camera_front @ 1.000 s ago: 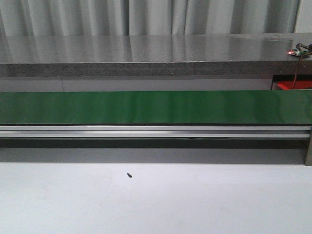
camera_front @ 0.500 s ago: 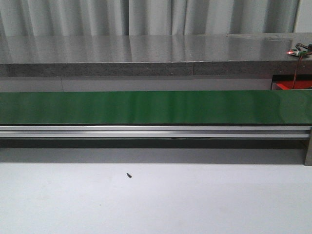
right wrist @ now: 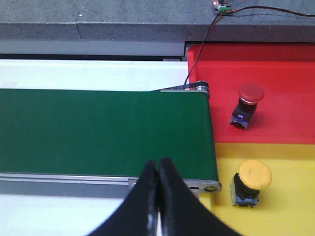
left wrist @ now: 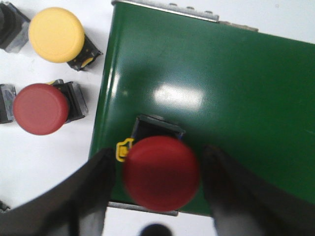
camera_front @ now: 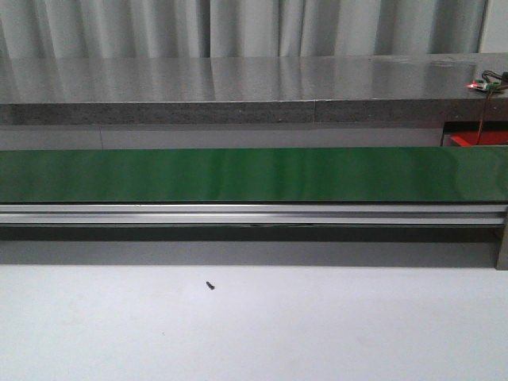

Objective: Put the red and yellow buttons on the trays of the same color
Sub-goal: 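Set the red button on the green belt and open the left gripper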

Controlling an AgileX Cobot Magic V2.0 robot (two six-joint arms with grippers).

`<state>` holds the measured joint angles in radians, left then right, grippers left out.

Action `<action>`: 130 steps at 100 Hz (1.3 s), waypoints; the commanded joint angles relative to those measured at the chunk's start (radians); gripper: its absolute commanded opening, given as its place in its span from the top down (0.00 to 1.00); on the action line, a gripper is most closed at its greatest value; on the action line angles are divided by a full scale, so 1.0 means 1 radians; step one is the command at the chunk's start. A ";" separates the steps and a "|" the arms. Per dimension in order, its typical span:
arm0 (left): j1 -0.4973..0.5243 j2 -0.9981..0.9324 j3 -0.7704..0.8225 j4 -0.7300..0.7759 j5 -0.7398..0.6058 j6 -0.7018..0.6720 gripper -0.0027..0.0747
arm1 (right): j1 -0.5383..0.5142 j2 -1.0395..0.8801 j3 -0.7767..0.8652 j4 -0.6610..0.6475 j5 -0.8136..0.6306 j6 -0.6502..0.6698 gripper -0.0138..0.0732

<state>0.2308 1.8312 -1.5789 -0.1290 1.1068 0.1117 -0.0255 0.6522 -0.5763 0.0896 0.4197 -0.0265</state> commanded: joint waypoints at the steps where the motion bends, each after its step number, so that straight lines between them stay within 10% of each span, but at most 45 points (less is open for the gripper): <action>1: -0.006 -0.049 -0.044 -0.027 -0.037 0.012 0.32 | 0.000 -0.003 -0.028 -0.009 -0.073 -0.008 0.92; 130: 0.148 0.048 -0.106 0.023 -0.078 -0.017 0.25 | 0.000 -0.003 -0.028 -0.009 -0.073 -0.008 0.92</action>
<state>0.3783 1.9039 -1.6615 -0.1049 1.0785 0.1047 -0.0255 0.6522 -0.5763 0.0896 0.4197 -0.0265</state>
